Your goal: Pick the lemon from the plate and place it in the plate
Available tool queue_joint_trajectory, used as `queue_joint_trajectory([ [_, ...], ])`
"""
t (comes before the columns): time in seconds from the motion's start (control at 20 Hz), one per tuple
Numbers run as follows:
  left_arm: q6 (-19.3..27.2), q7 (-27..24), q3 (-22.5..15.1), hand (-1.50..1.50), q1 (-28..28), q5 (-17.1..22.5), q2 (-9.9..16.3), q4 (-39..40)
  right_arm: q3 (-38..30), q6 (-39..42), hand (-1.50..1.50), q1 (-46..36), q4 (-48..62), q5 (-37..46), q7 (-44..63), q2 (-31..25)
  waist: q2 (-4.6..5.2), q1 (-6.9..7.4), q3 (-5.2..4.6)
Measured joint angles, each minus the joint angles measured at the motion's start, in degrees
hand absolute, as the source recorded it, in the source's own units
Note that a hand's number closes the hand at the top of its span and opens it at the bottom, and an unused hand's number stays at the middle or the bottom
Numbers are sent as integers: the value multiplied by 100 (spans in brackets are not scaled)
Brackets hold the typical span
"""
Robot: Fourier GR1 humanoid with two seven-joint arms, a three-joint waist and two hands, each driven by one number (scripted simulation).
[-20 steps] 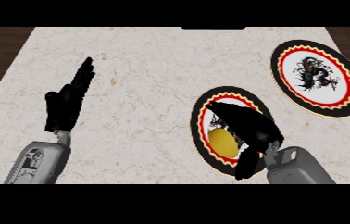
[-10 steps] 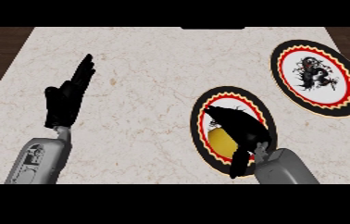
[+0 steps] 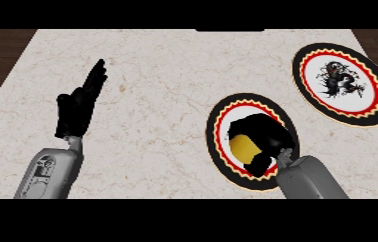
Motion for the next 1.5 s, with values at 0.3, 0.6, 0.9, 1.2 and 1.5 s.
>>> queue_joint_trajectory([
  [0.3,-28,185,97,0,81,-39,18,-218,-773,-359,150,270,235,39,-740,-751,-7,-88,6],
  [0.6,42,85,227,0,229,-12,57,-258,-2595,-683,150,493,1184,-357,-1508,-2522,46,-335,39],
  [0.9,23,-3,202,0,277,-27,45,-265,-4122,-1438,150,379,2227,-996,-2964,-3523,56,-246,61],
  [1.2,-87,-31,122,0,204,-8,11,-238,-5064,-1759,150,164,3379,-1632,-4863,-4085,63,-48,51],
  [1.5,-122,98,-20,0,139,-63,-77,-337,-5167,-1363,150,-569,4626,-1818,-6067,-4522,67,170,32],
])
